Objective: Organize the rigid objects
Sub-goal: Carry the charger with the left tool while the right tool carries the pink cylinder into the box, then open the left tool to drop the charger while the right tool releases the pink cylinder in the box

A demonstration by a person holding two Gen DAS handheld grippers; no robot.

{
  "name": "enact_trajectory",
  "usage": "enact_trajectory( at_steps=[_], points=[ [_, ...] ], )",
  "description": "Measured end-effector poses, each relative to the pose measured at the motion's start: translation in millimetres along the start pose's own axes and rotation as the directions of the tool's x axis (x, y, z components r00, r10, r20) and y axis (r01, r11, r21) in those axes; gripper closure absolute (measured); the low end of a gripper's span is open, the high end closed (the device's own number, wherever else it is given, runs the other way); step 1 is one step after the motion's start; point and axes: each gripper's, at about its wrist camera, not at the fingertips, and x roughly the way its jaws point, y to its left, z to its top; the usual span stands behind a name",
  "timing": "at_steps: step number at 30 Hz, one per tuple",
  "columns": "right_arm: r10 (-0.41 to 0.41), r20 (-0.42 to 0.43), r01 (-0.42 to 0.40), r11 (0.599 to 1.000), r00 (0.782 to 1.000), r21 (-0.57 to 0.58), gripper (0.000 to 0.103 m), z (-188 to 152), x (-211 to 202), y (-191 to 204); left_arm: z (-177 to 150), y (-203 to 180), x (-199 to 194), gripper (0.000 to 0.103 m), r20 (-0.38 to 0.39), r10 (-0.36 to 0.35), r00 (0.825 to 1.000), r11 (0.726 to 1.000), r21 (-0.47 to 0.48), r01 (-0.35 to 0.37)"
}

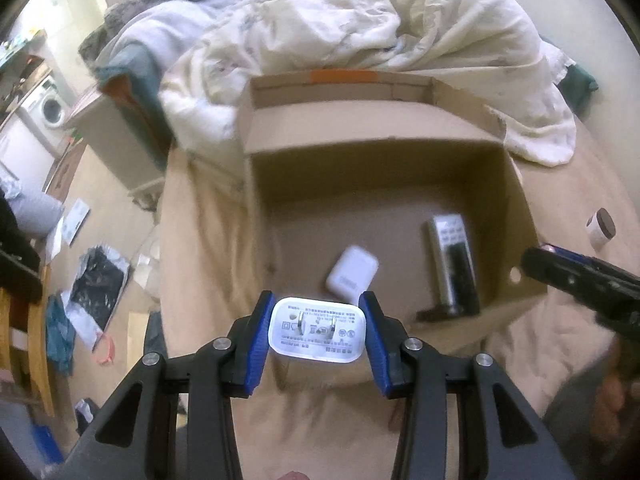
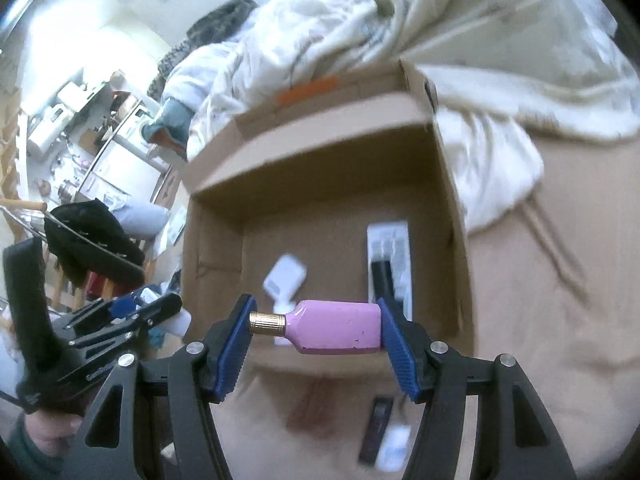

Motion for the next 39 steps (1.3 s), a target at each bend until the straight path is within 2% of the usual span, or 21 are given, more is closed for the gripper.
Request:
enact_trajectory(
  at_steps=[6,14,30,39],
  points=[
    [-0.065,0.024,0.066,0.996,0.998,-0.063,0.037,-1.1,20.3,-2.7,12.6,-14.1,29.7,0.064,0.015,0.013,1.000,1.000,0.027,-0.013],
    [-0.108,-0.031,0.105,0.990,0.994,-0.097,0.037,-8.4,45.3,-1.8,3.2,-13.8,70.2,0.064,-0.056,0.001,0.998,1.000,0.009,0.000],
    [-0.147,-0.086,0.141,0.987,0.985,-0.075,0.037,-12.0,57.3,-11.1,0.1,-15.6,88.2,0.064,-0.096,0.012,0.995,1.000,0.017,-0.010],
    [-0.160,-0.098,0.155,0.986,0.982,-0.057,0.037,-12.3,57.9,-15.7,1.3,-20.7,82.0,0.064,-0.050,0.041,0.998,0.998,0.053,-0.038]
  ],
)
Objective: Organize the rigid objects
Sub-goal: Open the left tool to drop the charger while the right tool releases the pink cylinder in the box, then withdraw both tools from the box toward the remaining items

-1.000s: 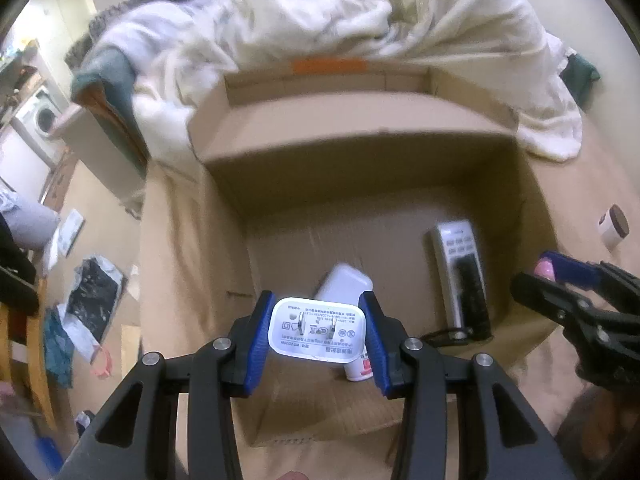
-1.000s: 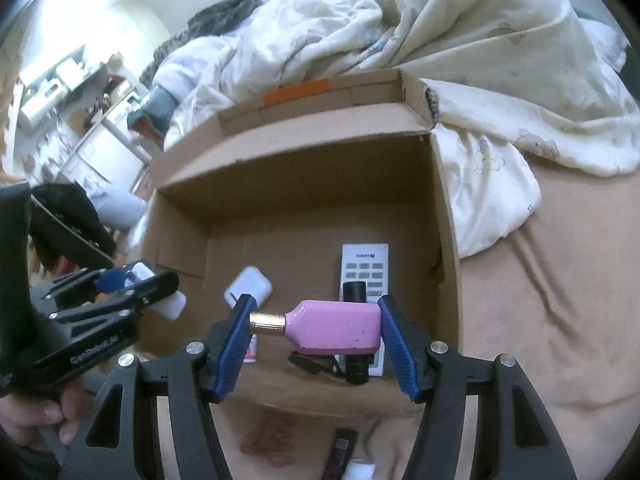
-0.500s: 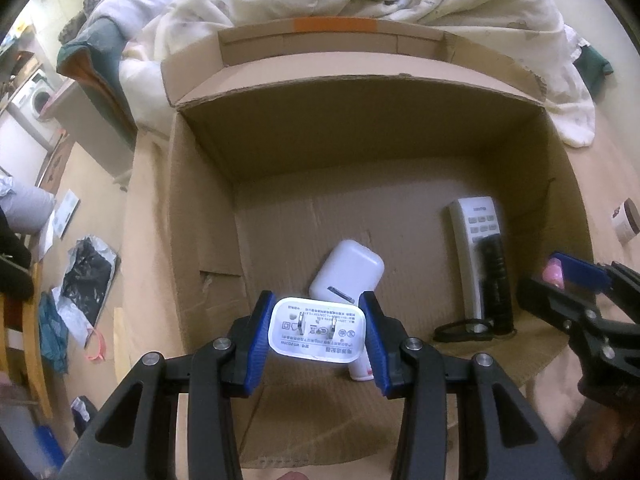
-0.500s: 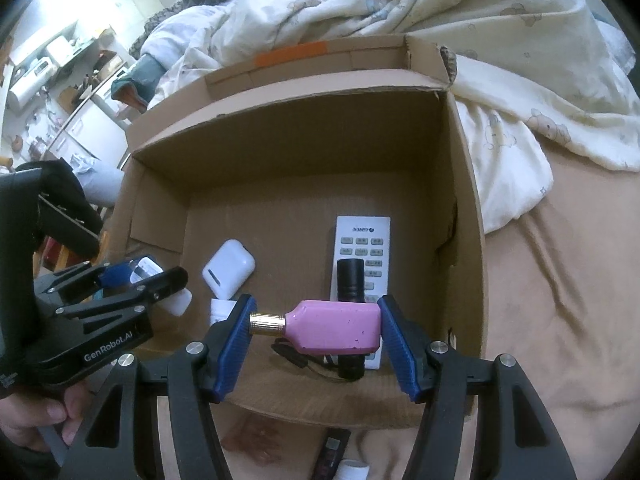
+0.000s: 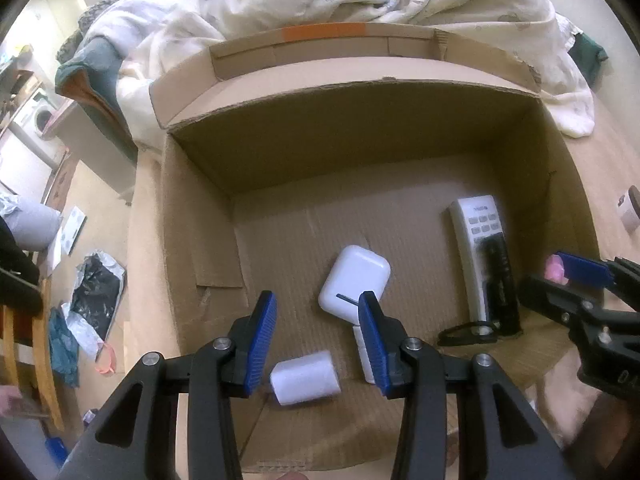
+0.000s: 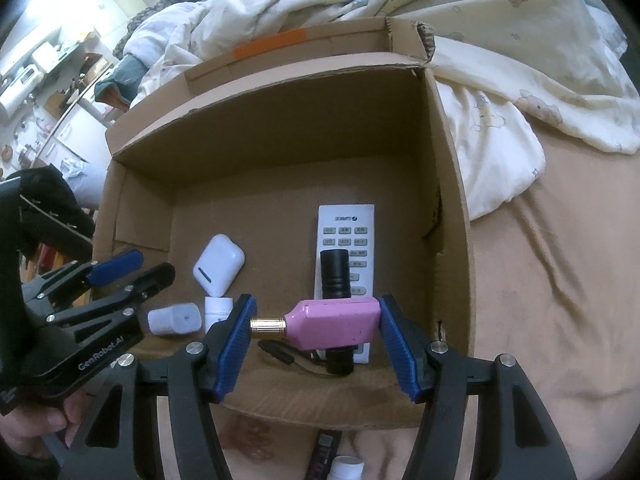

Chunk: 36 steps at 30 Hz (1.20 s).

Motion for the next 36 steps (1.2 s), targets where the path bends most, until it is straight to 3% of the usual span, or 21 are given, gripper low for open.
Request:
enact_trajectory(
  at_steps=[8,12,13,17,19,36],
  points=[
    [0.005,-0.012,-0.005,1.000,1.000,0.015,0.037,2.4,3.4,-3.2,0.3,2.5,-0.8,0.060,-0.002,-0.002,1.000,1.000,-0.006,0.002],
    [0.005,0.006,-0.005,1.000,1.000,0.013,0.037,2.7,0.8,-3.2,0.1,1.1,-7.6,0.035,0.026,0.008,1.000,1.000,0.000,-0.008],
    [0.009,0.015,-0.009,1.000,1.000,0.016,0.037,2.9,-0.8,-3.5,0.2,0.8,-8.9,0.033,0.031,0.006,0.999,1.000,-0.001,-0.006],
    [0.026,0.064,-0.029,0.999,0.998,0.037,0.011,4.9,-9.0,-6.1,2.2,3.1,-14.2,0.014,0.048,-0.001,0.999,1.000,-0.021,0.002],
    [0.041,0.081,-0.045,0.998,0.996,0.046,0.003,5.8,-12.5,-7.5,2.8,4.3,-15.6,0.013,0.052,-0.005,0.999,1.000,-0.029,0.007],
    [0.067,0.139,-0.073,0.997,0.988,0.036,0.000,6.6,-21.2,-5.3,3.3,6.8,-26.2,0.013,0.084,-0.005,0.996,0.999,-0.034,0.007]
  ],
)
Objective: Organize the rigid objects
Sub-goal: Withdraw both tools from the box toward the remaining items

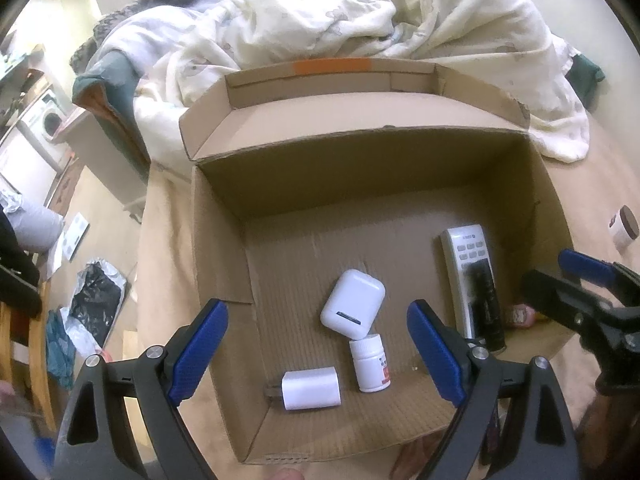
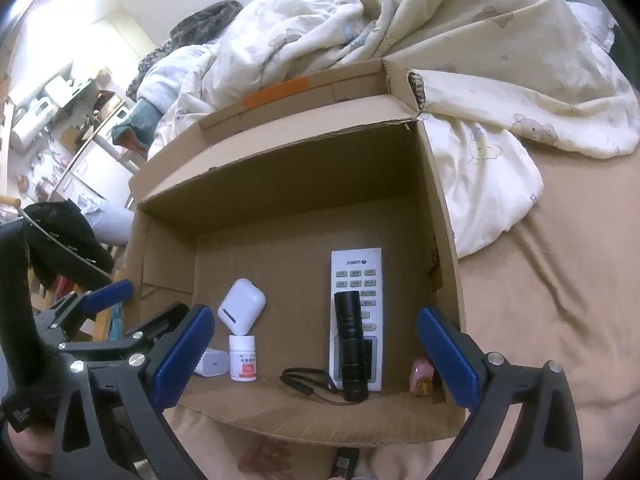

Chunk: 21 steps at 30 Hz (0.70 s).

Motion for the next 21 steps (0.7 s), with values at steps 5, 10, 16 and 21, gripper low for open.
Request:
enact_trajectory(
  at_steps=[5,10,16,21],
  points=[
    [-0.003,0.014,0.003,1.000,1.000,0.002,0.000,-0.1,-3.9,-0.6,-0.3,3.8,-5.3,0.013,0.017,0.002,1.000,1.000,-0.009,-0.002],
    [0.000,0.027,-0.001,1.000,1.000,0.025,0.000,-1.3,-9.8,-3.9,-2.4,7.6,-14.7,0.013,0.039,0.014,0.999,1.000,-0.013,-0.014],
    [-0.005,0.034,0.004,0.999,0.999,0.038,0.000,-6.8,-18.2,-6.6,-7.5,13.3,-29.6,0.013,0.034,0.026,0.999,1.000,-0.016,-0.026],
    [0.012,0.044,-0.014,0.999,0.999,0.043,0.000,-11.1,-28.6,-5.9,-16.3,20.4,-44.3,0.013,0.028,0.022,0.999,0.999,-0.046,-0.021]
  ],
)
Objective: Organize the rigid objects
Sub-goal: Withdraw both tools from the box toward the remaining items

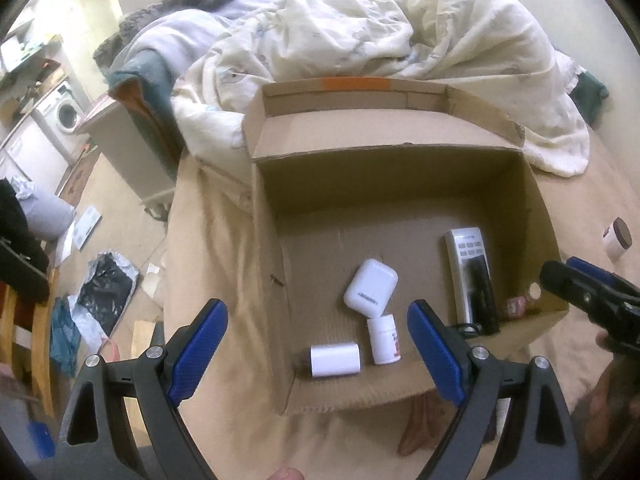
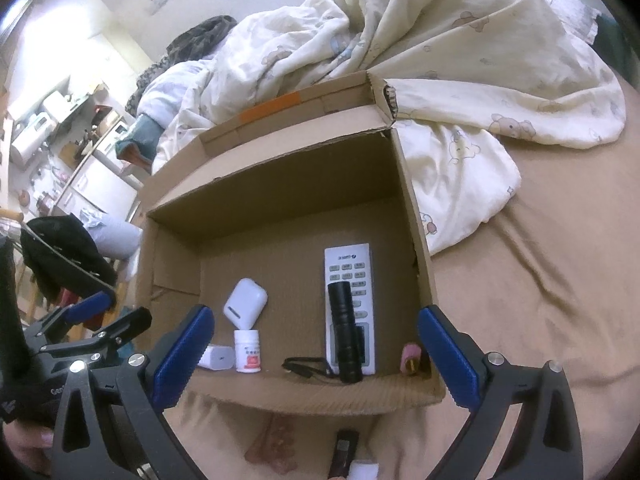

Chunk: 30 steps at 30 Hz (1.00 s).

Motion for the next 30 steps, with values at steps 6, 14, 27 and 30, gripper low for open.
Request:
enact_trajectory(
  at_steps=[6,14,27,30],
  points=[
    [-0.006,0.006,0.006,1.000,1.000,-0.013,0.000,-6.9,-13.2,3.2,-10.3,7.1,-19.4,0.013,0.017,-0.010,1.000,1.000,-0.020,0.010],
    [-0.038,-0.006,0.038,0.999,0.999,0.002,0.000,-25.4,-43.6,13.7,-33.9,10.3,-36.4,0.013,-0.006,-0.059,0.998,0.998,-0.035,0.058],
    [-0.036,-0.131,0.048,0.995,0.991,0.091,0.000,-71.0,-31.1,-7.7,-61.6,20.1,-20.9,0.013,-0.056,-0.078,0.995,0.993,-0.093,0.073],
    [-0.044,-0.105,0.055,0.993,0.994,0.106,0.000,-67.7,-34.4,-10.1,-65.7,15.7,-13.9,0.013,-0.090,-0.089,0.992,0.994,-0.077,0.082]
  ],
)
